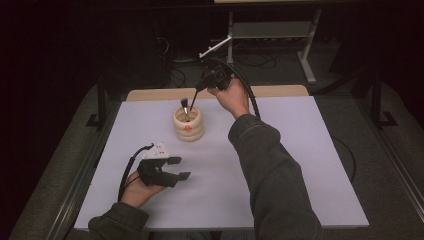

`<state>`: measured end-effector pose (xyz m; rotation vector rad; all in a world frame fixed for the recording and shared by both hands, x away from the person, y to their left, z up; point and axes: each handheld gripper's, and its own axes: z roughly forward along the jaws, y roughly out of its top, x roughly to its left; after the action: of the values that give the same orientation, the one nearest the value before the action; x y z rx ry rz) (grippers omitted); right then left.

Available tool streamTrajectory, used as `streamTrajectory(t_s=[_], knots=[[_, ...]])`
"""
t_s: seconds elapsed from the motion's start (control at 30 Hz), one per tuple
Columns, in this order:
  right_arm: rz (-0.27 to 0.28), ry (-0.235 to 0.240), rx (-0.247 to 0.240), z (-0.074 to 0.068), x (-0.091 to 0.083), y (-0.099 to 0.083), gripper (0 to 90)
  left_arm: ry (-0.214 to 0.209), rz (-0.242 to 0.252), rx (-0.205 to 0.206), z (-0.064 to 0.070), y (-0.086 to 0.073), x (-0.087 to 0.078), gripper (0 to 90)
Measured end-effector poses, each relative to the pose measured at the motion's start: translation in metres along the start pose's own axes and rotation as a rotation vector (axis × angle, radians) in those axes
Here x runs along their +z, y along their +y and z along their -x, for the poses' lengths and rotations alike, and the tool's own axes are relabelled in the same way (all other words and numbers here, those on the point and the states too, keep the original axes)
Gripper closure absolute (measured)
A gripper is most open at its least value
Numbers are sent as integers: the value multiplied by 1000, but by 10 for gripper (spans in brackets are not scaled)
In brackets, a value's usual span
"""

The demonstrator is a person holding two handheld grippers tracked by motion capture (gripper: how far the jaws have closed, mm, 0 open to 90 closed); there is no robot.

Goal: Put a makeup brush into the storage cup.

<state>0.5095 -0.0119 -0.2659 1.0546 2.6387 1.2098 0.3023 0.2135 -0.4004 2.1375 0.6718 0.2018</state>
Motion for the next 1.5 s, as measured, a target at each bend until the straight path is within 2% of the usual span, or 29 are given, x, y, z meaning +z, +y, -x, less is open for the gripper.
streamTrajectory(t_s=[0.73, 1.13, 1.3, 1.5], knots=[[-7, -9, 20, 7, 17, -10, 843, 13, 6, 3, 0, 1, 0, 316], [-14, 0, 23, 4, 26, -12, 842, 16, 9, -2, -1, 1, -2, 308], [-19, 6, 27, 7, 33, -16, 841, 12, 12, -13, 0, 0, -1, 305], [-22, 11, 38, 10, 40, -22, 840, 12, 7, -5, 0, 0, -2, 300]])
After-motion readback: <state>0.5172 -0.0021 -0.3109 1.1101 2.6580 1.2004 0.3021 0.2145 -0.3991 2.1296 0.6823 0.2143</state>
